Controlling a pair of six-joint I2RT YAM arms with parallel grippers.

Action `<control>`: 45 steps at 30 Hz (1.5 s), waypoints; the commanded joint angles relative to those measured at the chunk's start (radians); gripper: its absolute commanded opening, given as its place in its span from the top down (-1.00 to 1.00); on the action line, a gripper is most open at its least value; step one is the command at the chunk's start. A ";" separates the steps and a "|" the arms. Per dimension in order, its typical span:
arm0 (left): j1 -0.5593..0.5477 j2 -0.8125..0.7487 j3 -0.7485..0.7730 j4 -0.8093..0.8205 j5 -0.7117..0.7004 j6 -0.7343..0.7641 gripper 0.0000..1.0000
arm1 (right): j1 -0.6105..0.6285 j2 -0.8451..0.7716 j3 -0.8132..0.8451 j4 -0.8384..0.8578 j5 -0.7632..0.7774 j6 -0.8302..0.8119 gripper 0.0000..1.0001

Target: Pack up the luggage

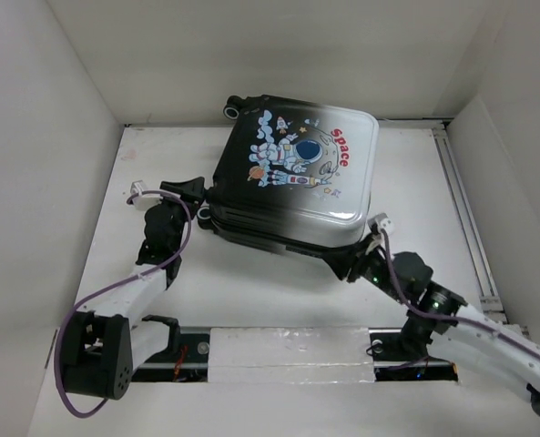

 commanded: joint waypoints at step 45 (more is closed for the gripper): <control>0.002 0.035 0.085 0.049 0.123 0.065 1.00 | -0.243 0.033 -0.103 0.076 0.141 -0.082 0.57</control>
